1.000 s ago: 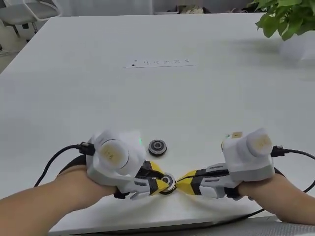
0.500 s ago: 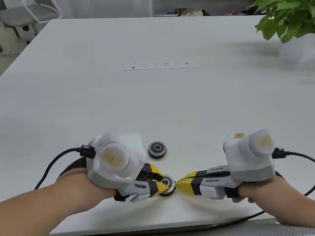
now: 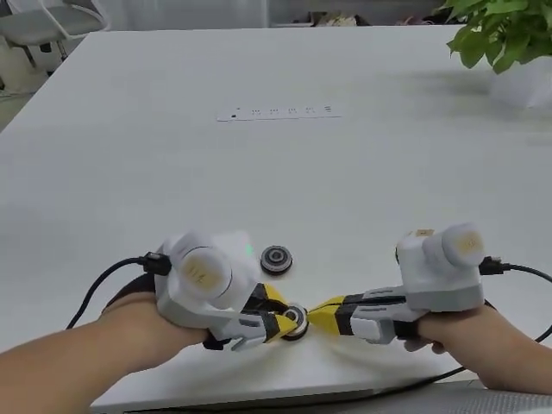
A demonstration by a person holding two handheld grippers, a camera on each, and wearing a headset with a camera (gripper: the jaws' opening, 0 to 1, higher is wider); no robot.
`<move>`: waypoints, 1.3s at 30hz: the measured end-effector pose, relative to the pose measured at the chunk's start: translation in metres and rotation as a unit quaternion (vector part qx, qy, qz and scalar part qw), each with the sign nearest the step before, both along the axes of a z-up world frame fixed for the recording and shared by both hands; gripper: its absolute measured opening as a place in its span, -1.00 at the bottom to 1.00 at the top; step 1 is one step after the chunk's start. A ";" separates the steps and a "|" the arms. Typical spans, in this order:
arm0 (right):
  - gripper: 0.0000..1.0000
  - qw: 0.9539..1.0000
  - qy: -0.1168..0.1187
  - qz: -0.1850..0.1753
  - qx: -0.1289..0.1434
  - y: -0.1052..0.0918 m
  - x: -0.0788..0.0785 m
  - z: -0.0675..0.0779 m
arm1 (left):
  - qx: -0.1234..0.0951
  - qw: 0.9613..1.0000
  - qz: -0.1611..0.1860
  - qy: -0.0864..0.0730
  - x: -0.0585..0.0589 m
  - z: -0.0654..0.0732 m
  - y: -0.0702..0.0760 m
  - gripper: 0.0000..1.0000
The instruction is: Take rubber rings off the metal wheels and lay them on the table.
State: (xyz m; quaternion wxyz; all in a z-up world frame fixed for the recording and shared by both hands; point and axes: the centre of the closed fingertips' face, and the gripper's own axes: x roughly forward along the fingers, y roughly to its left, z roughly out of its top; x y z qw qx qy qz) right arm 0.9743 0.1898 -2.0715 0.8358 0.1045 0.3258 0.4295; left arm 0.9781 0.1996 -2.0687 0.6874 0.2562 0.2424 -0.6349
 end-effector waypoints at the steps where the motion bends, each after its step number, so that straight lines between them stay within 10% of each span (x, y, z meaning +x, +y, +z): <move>1: -1.00 1.000 0.000 0.000 0.002 0.000 0.000 0.000 | 0.000 1.000 0.001 0.000 0.000 0.000 0.000 -0.84; 39: -1.00 0.999 -0.031 0.027 -0.001 0.010 -0.002 0.006 | 0.005 1.000 0.008 -0.003 0.000 0.000 0.000 -0.84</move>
